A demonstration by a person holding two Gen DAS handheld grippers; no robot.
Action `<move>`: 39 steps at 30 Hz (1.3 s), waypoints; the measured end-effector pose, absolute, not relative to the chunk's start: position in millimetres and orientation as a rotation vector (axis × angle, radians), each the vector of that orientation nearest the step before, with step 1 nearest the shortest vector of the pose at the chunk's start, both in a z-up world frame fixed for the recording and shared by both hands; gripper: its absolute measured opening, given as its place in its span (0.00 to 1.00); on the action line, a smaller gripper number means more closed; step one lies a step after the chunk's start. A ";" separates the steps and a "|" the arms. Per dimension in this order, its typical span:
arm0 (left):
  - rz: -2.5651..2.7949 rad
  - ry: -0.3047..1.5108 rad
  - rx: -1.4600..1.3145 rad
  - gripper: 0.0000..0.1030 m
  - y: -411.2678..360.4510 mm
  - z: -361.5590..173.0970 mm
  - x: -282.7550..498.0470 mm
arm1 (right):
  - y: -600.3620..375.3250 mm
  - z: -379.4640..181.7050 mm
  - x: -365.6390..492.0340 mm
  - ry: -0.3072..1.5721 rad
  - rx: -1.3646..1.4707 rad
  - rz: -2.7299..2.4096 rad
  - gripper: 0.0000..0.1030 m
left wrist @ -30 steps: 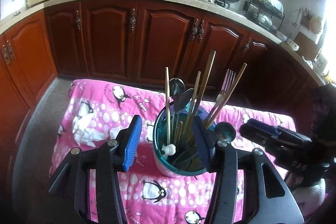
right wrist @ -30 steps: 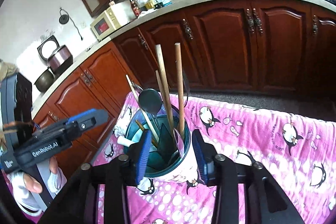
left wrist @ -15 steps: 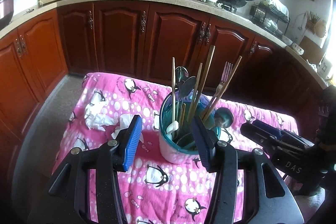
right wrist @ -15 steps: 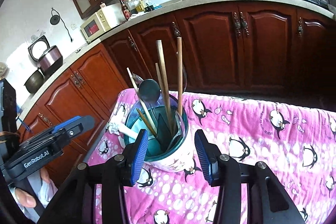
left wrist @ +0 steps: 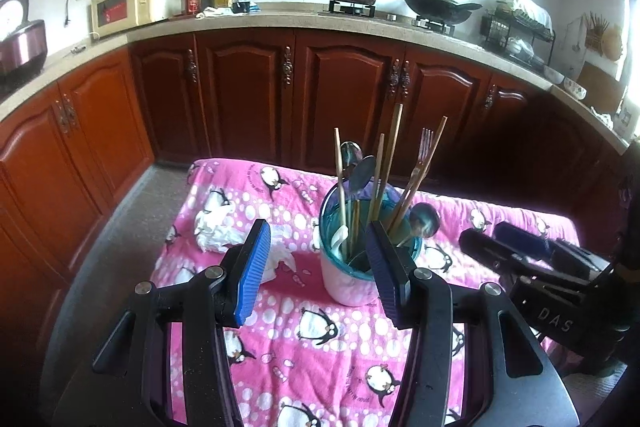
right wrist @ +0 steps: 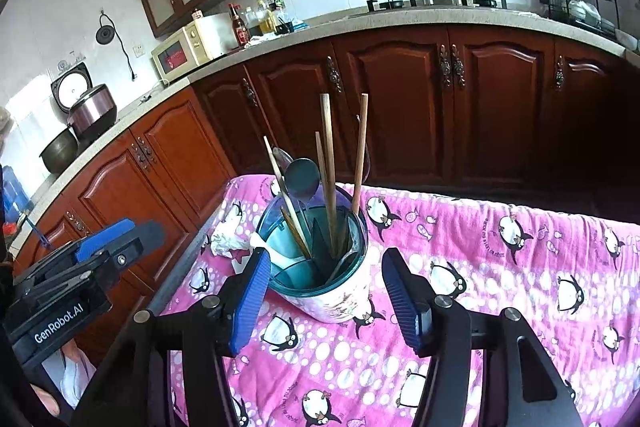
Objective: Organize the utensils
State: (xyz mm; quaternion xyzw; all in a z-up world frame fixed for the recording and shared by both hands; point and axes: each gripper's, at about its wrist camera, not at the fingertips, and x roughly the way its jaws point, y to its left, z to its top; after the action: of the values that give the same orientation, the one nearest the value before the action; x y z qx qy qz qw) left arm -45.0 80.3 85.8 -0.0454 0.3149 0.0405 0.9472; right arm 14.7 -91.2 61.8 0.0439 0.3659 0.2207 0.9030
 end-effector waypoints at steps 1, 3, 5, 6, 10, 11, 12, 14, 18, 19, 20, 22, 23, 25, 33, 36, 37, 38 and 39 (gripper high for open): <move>0.093 0.642 -0.087 0.48 79.8 85.9 -46.8 | -91.9 63.8 13.2 0.751 0.094 0.456 0.55; 0.105 0.646 -0.077 0.48 79.2 85.7 -49.6 | -93.0 66.3 12.2 0.745 0.100 0.456 0.57; 0.117 0.649 -0.071 0.48 79.3 86.1 -52.7 | -93.6 69.0 10.2 0.738 0.104 0.456 0.58; 0.124 0.647 -0.068 0.48 79.3 86.7 -54.0 | -93.6 69.7 9.7 0.736 0.104 0.454 0.58; 0.144 0.648 -0.061 0.48 79.3 89.0 -57.3 | -92.3 71.5 9.8 0.739 0.100 0.453 0.58; 0.143 0.650 -0.060 0.48 79.4 89.8 -57.7 | -92.2 71.7 9.4 0.739 0.099 0.452 0.58; 0.138 0.648 -0.059 0.48 79.4 90.9 -58.0 | -91.8 71.8 8.8 0.739 0.098 0.451 0.58; 0.142 0.640 -0.054 0.48 80.1 92.7 -59.5 | -92.0 71.3 9.1 0.743 0.097 0.449 0.59; 0.147 0.631 -0.053 0.48 81.7 94.7 -60.6 | -91.7 70.8 9.6 0.747 0.089 0.444 0.59; 0.148 0.630 -0.055 0.48 82.0 94.9 -61.0 | -91.5 71.2 9.2 0.745 0.087 0.442 0.59; 0.150 0.628 -0.056 0.48 81.9 95.1 -61.1 | -91.7 72.0 8.9 0.743 0.086 0.440 0.59; 0.150 0.630 -0.066 0.48 83.2 96.2 -60.8 | -91.9 73.7 8.6 0.738 0.088 0.437 0.59; 0.150 0.630 -0.069 0.48 83.9 97.2 -60.4 | -91.7 74.9 8.2 0.736 0.085 0.434 0.59; 0.149 0.629 -0.071 0.48 83.8 98.4 -59.6 | -90.8 76.4 7.5 0.731 0.074 0.429 0.59; 0.149 0.622 -0.067 0.48 81.5 99.0 -56.9 | -90.4 80.1 6.2 0.718 0.070 0.422 0.62; 0.155 0.621 -0.066 0.48 81.3 98.8 -56.0 | -90.3 78.4 7.4 0.722 0.072 0.422 0.62; 0.156 0.621 -0.067 0.48 81.4 98.3 -55.4 | -90.3 77.6 7.6 0.723 0.075 0.424 0.62; 0.158 0.621 -0.068 0.48 81.8 97.6 -54.7 | -89.8 77.2 7.3 0.723 0.077 0.422 0.62; 0.158 0.623 -0.069 0.48 82.0 96.9 -53.8 | -89.9 76.8 7.6 0.723 0.077 0.421 0.62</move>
State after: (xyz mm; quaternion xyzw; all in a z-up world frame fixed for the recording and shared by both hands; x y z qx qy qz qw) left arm -53.8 82.0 96.9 -0.0340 0.3060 0.0776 0.9482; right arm 7.6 -89.9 76.8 0.0375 0.3511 0.2046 0.9129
